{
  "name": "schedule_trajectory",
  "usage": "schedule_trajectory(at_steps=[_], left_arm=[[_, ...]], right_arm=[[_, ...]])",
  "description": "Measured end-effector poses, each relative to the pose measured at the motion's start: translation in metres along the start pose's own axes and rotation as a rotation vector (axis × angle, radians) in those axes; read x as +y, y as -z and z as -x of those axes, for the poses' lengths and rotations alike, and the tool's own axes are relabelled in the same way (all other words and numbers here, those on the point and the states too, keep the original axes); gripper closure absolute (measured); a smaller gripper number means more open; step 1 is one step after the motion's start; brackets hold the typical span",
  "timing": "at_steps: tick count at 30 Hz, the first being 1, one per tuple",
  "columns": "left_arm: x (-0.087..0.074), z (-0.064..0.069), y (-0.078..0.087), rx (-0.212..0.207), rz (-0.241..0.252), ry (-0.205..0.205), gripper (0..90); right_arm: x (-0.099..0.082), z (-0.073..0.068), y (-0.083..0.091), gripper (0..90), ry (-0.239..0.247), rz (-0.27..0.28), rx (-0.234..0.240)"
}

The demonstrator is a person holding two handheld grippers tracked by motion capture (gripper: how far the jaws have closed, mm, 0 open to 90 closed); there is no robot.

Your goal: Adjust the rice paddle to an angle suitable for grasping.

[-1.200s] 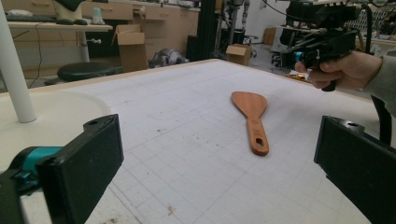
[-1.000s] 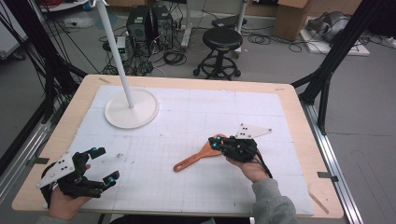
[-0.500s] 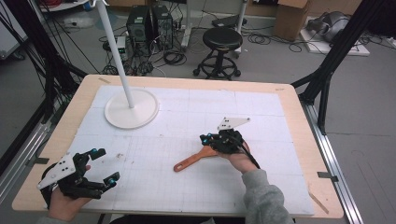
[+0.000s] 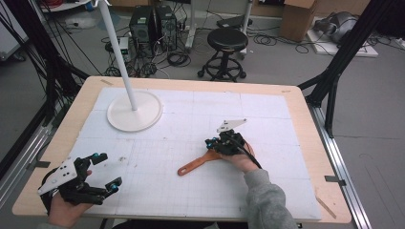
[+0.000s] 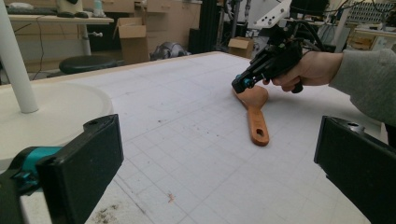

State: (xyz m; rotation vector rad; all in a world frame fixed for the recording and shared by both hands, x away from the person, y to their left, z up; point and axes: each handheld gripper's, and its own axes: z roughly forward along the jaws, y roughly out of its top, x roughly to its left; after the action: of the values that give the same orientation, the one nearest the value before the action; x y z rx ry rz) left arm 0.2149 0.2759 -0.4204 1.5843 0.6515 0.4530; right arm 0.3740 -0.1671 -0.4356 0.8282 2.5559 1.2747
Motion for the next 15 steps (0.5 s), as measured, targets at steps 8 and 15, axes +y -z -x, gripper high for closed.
schedule_trajectory(at_steps=[8, 15], left_arm=[[-0.0008, 0.0007, 0.0016, 0.002, -0.009, -0.002, 1.7], [-0.0012, 0.0020, 0.0044, 0.007, -0.008, -0.004, 1.7]], right_arm=[[0.0008, 0.0024, -0.0067, 88.8, 0.008, -0.029, -0.013], [0.0006, 0.0031, -0.0104, 88.9, 0.004, -0.056, -0.024]])
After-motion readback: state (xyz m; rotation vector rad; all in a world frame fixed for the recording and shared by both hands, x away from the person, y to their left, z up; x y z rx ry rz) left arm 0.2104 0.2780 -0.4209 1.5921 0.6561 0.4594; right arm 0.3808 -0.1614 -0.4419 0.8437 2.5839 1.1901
